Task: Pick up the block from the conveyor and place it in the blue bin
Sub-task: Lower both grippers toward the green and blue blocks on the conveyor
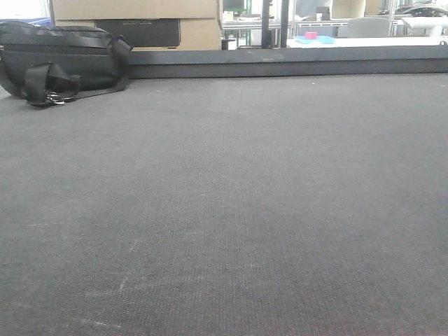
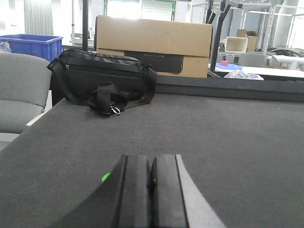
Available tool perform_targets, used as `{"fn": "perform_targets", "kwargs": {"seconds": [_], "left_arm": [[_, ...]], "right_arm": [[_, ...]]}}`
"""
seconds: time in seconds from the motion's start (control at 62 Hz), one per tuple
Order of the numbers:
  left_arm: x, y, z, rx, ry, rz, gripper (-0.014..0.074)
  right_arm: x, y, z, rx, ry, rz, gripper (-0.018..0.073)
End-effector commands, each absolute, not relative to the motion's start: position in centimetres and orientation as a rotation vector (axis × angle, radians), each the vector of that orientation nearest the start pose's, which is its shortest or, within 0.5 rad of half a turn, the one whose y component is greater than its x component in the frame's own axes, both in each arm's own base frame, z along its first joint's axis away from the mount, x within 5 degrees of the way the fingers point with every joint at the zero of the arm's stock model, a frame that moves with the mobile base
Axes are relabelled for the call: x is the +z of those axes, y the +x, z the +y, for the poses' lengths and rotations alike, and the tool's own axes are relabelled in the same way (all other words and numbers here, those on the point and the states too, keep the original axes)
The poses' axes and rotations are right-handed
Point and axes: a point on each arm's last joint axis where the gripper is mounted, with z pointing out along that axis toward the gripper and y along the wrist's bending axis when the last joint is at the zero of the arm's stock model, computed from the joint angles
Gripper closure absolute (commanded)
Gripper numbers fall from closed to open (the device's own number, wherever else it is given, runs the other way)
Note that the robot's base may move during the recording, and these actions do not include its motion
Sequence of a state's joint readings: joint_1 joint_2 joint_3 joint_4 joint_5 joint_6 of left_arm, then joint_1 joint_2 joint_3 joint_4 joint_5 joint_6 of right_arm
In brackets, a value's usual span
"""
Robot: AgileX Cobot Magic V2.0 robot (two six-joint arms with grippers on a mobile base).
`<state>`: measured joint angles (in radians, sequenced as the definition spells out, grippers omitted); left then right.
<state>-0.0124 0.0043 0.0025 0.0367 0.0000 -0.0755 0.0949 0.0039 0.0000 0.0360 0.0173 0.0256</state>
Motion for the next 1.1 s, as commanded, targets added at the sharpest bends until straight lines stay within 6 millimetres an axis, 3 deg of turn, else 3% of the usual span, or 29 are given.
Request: {"fn": "perform_targets", "kwargs": {"seconds": [0.0, 0.87, 0.951, 1.08], "left_arm": [[21.5, 5.6, -0.1, -0.047, -0.022, 1.465, 0.0708], [21.6, 5.6, -0.1, -0.046, -0.021, 1.448, 0.0708], [21.3, 5.6, -0.1, -0.044, -0.023, 1.495, 0.0708], [23.6, 5.0, 0.0, -0.041, -0.026, 1.522, 0.0708]], "right_arm": [[21.3, 5.6, 0.5, 0.119, -0.023, 1.485, 0.0721], [21.3, 5.6, 0.5, 0.111, -0.03, 1.484, 0.0721], [21.9, 5.5, 0.5, 0.108, -0.032, 1.421, 0.0721], [22.7, 5.4, 0.4, 0.146, 0.007, 1.331, 0.0721]]}}
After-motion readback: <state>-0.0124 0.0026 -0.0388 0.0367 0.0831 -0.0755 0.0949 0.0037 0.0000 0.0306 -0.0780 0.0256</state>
